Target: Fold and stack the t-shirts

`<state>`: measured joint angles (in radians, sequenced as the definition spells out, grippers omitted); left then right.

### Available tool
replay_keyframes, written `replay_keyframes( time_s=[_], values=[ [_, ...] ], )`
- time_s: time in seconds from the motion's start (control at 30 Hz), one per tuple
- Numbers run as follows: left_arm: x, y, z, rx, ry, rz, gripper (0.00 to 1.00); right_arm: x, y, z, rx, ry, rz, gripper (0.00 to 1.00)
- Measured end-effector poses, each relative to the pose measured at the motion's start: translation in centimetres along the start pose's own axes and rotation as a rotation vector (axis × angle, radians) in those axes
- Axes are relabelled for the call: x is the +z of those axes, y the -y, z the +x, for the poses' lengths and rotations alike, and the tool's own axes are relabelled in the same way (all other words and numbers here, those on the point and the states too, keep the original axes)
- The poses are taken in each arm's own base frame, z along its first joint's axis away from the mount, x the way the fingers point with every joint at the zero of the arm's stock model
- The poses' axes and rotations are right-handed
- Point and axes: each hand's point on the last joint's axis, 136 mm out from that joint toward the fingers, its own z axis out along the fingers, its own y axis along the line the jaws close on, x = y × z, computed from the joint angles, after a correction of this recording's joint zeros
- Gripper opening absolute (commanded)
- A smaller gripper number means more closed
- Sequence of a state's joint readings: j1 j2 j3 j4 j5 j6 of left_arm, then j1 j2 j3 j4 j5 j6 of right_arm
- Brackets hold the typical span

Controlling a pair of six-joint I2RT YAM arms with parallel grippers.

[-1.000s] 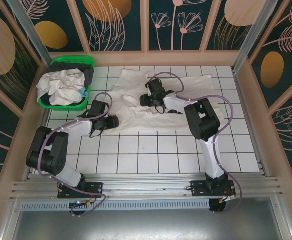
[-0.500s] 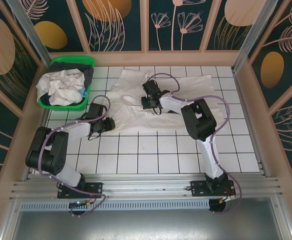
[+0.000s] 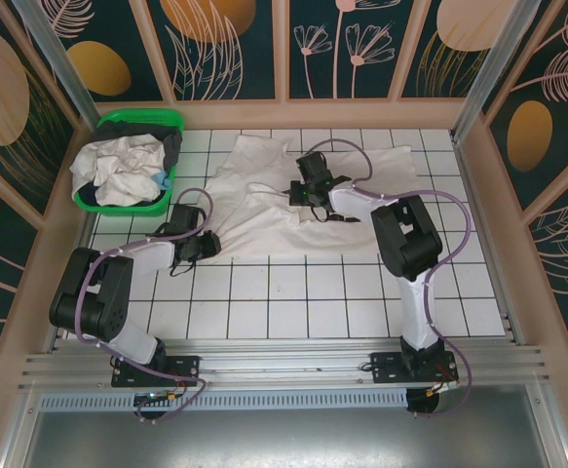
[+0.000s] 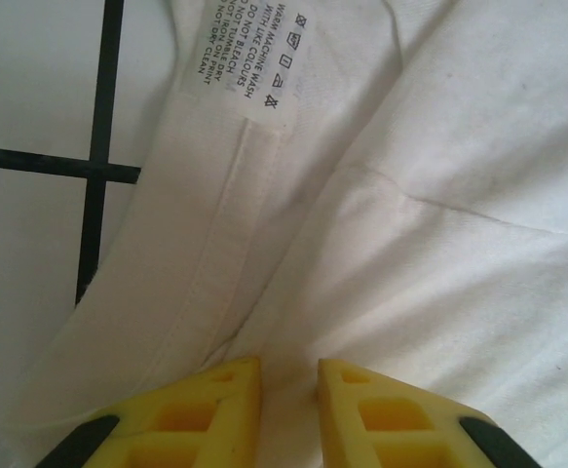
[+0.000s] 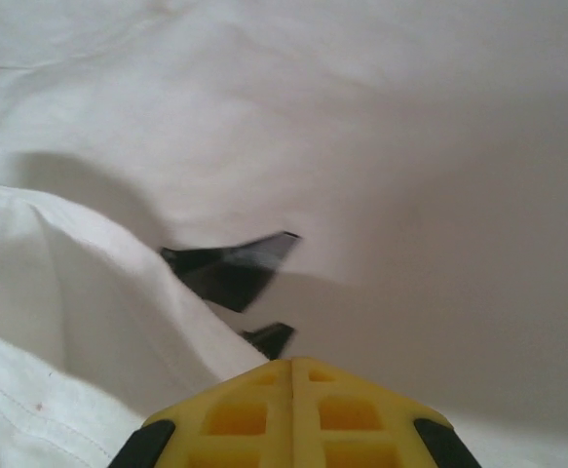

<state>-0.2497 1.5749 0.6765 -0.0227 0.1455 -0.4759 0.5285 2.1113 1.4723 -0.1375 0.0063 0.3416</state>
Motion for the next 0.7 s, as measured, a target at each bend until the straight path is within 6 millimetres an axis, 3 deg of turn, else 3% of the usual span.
replay_keyframes(
  time_s=[0.13, 0.23, 0.4, 0.5, 0.6, 0.7],
  values=[
    [0.1, -0.1, 0.0, -0.002, 0.011, 0.007, 0.22, 0.6, 2.3, 0.2, 0.075, -0.018, 0.012, 0.16],
    [0.1, -0.2, 0.0, -0.004, 0.018, 0.01, 0.21, 0.6, 4.1, -0.2, 0.124, -0.012, 0.037, 0.36],
    [0.0, -0.1, -0.1, -0.007, 0.023, 0.014, 0.22, 0.1, 4.9, -0.7, 0.126, 0.01, 0.08, 0.44],
    [-0.1, -0.1, -0.1, -0.011, 0.022, 0.013, 0.23, -0.9, 2.3, -0.7, 0.054, 0.026, 0.044, 0.52],
    [-0.2, -0.2, 0.0, -0.012, 0.018, 0.008, 0.23, -1.6, -3.0, -0.6, -0.068, 0.049, -0.041, 0.53],
    [-0.2, -0.3, 0.0, -0.012, 0.017, 0.006, 0.23, -1.1, -8.2, -0.5, -0.174, 0.051, -0.117, 0.53]
  ],
)
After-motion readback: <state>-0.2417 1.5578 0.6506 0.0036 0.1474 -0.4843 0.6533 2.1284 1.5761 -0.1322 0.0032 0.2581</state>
